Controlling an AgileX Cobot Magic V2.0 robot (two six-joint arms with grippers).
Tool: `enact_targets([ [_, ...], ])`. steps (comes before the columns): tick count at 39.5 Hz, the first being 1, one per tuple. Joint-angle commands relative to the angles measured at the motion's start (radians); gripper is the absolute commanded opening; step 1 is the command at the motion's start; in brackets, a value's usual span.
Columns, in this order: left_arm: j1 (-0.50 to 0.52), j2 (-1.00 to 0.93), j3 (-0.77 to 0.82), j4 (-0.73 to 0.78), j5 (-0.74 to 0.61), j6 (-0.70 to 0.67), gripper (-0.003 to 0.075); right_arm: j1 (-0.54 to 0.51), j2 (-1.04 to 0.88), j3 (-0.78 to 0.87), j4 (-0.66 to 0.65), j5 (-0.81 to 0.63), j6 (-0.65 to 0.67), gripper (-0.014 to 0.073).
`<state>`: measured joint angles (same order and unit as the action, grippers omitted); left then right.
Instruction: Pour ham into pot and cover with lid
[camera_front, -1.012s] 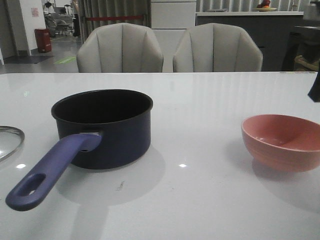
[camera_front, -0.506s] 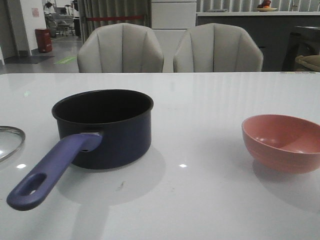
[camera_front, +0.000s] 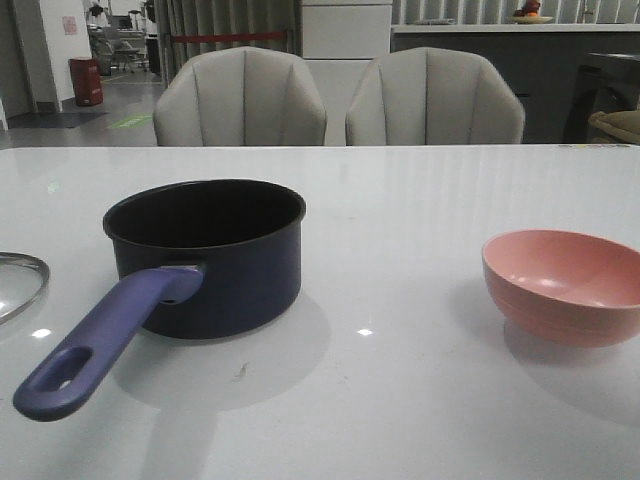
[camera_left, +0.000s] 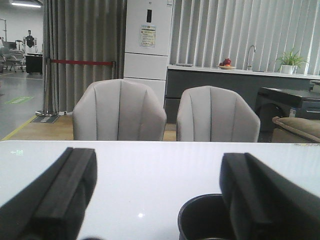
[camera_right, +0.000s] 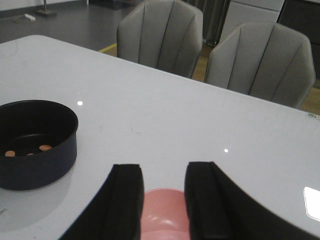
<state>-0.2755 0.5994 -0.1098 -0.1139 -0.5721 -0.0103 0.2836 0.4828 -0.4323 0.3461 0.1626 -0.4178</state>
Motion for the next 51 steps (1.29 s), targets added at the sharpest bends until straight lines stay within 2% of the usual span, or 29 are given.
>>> enact_targets([
  [1,-0.007,0.001,-0.026,-0.002,-0.079,-0.003,0.0551,0.003,-0.109,0.047,0.039,-0.1,-0.01,0.0346],
  [9,-0.007,0.001,-0.026,-0.002,-0.079,-0.003,0.0551,0.003,-0.312,0.188,0.099,-0.133,-0.01,0.0346],
  [20,-0.007,0.001,-0.026,-0.002,-0.079,-0.003,0.0551,0.003,-0.344,0.241,0.099,-0.153,-0.01,0.0335],
  [23,-0.007,0.001,-0.026,-0.002,-0.079,-0.003,0.0551,0.003,-0.344,0.241,0.099,-0.137,-0.01,0.0241],
  [25,-0.007,0.001,-0.026,-0.002,-0.079,-0.003,0.0551,0.003,-0.344,0.241,0.099,-0.123,-0.01,0.0135],
  [26,-0.007,0.001,-0.026,-0.002,-0.079,-0.003,0.0551,0.003,-0.344,0.241,0.099,-0.115,-0.01,0.0111],
  [29,-0.007,0.001,-0.026,-0.002,-0.079,-0.003,0.0552,0.003,-0.344,0.241,0.099,-0.107,-0.01,0.0143],
  [51,-0.007,0.001,-0.026,-0.002,-0.086,-0.003,0.0551,0.003,-0.344,0.241,0.099,-0.111,-0.01,0.0143],
])
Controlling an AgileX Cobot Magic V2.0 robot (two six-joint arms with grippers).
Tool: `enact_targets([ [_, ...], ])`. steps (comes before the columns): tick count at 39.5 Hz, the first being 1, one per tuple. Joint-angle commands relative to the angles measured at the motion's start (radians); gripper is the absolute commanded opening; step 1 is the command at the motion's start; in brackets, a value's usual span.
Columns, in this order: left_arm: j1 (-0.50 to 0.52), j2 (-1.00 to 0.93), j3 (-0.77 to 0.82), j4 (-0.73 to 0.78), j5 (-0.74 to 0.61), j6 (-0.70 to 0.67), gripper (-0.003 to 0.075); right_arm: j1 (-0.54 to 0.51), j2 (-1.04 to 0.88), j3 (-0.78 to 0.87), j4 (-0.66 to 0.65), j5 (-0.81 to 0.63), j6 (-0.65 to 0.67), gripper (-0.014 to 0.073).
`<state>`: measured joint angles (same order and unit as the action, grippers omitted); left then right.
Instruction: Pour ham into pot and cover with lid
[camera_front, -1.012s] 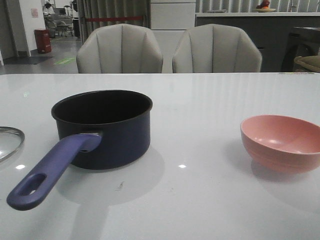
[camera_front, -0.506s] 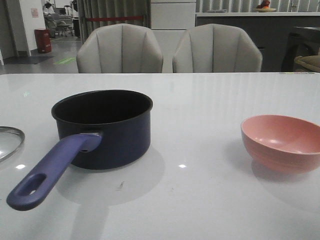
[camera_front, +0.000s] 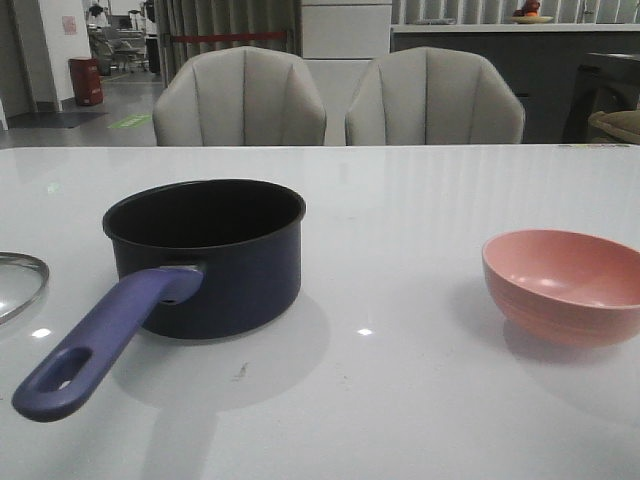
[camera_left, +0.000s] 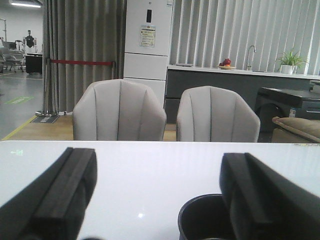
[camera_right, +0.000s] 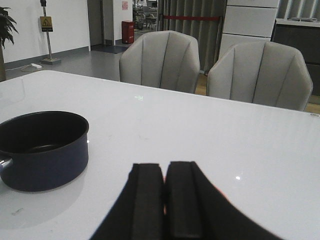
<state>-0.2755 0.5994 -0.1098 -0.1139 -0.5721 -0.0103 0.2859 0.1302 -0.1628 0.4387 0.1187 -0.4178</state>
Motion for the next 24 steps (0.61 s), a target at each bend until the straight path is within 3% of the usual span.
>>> enact_targets([
  [1,-0.007,0.001,-0.026,-0.002,-0.086,-0.003,0.0552,0.001,0.009,-0.028,0.006,-0.067,-0.01,0.0143],
  [10,-0.005,0.001,-0.042,-0.096,-0.055,-0.003,0.0552,0.001,0.009,-0.028,0.006,-0.067,-0.01,0.0143],
  [18,0.037,0.015,-0.245,-0.077,0.381,-0.003,0.0552,0.001,0.009,-0.028,0.006,-0.067,-0.01,0.0143],
  [24,0.122,0.051,-0.394,-0.075,0.554,-0.003,0.0552,0.001,0.009,-0.028,0.006,-0.067,-0.01,0.0143],
])
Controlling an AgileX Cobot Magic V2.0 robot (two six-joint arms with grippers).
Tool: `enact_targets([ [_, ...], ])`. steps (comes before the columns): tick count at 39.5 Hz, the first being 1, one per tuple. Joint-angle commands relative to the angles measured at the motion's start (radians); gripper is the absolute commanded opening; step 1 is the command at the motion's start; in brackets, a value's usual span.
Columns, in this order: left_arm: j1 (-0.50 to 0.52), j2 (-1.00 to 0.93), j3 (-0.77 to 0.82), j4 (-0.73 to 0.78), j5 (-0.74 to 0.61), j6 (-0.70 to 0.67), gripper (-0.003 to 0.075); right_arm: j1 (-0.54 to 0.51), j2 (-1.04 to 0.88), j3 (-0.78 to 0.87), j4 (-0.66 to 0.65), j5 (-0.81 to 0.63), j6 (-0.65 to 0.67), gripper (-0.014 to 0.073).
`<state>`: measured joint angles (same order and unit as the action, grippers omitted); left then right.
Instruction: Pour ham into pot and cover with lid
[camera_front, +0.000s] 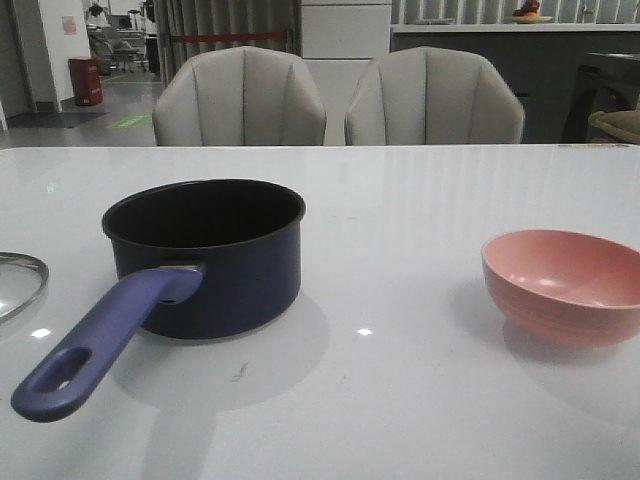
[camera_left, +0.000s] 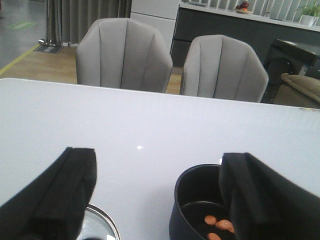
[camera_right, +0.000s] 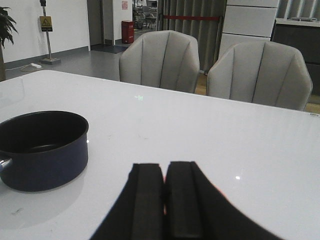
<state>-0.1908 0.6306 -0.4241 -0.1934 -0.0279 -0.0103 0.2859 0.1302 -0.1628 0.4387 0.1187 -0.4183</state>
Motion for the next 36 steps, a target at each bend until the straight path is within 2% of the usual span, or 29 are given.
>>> enact_targets([
  [1,0.058,0.029,-0.095,0.005,0.028,-0.003,0.0552,0.001,0.009,-0.028,0.006,-0.067,-0.01,0.0143],
  [6,0.176,0.093,-0.185,0.005,0.163,-0.003,0.0556,0.001,0.009,-0.028,0.006,-0.067,-0.01,0.0143],
  [14,0.278,0.292,-0.384,0.01,0.53,-0.003,0.0556,0.001,0.009,-0.028,0.006,-0.067,-0.01,0.0143],
  [26,0.283,0.657,-0.625,0.034,0.817,-0.003,0.0557,0.001,0.009,-0.028,0.006,-0.067,-0.01,0.0143],
  [36,0.283,0.89,-0.821,0.07,0.931,-0.003,0.0557,0.001,0.009,-0.028,0.006,-0.067,-0.01,0.0143],
])
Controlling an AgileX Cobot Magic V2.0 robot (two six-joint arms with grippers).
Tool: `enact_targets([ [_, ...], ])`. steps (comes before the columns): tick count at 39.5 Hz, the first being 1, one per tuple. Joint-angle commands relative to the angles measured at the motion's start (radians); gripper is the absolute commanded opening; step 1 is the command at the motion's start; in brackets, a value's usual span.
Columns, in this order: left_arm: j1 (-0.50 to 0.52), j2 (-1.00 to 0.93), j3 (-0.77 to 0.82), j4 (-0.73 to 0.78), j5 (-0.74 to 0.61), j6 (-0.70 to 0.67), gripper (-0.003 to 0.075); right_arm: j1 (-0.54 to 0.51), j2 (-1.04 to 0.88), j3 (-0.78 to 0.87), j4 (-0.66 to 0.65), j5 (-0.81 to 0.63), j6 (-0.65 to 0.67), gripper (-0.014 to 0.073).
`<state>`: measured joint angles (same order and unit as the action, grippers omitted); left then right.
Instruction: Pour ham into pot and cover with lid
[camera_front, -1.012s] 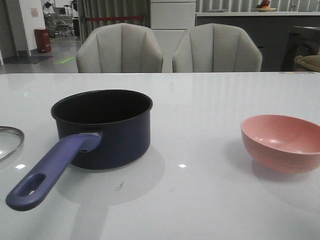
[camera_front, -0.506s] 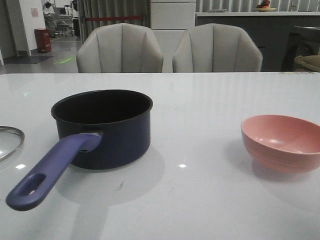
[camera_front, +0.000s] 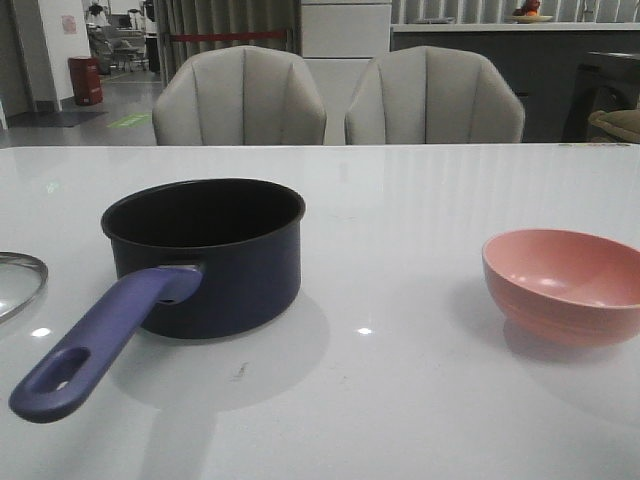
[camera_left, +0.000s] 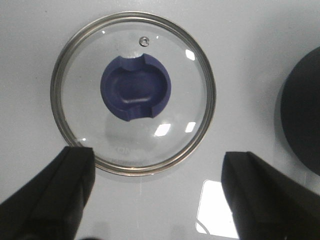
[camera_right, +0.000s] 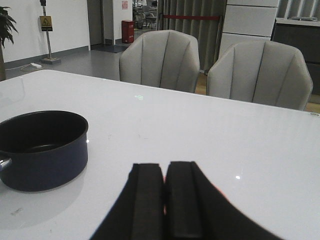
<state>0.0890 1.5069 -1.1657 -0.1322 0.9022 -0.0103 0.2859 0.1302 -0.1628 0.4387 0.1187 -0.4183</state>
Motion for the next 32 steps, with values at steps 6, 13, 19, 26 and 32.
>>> enact_targets([
  [6,0.004,0.108,-0.179,0.013,0.074,-0.003,0.0581,0.001,0.009,-0.028,0.006,-0.067,-0.01,0.0143],
  [13,0.004,0.202,-0.257,0.015,0.143,-0.003,0.0693,0.001,0.009,-0.028,0.006,-0.067,-0.01,0.0143],
  [19,0.004,0.258,-0.284,0.023,0.152,-0.003,0.0691,0.001,0.009,-0.028,0.006,-0.067,-0.01,0.0143],
  [26,0.004,0.316,-0.287,0.027,0.15,-0.06,0.0691,0.001,0.009,-0.028,0.006,-0.067,-0.01,0.0143],
  [32,0.004,0.349,-0.298,0.032,0.141,-0.06,0.0691,0.001,0.009,-0.028,0.006,-0.067,-0.01,0.0143],
])
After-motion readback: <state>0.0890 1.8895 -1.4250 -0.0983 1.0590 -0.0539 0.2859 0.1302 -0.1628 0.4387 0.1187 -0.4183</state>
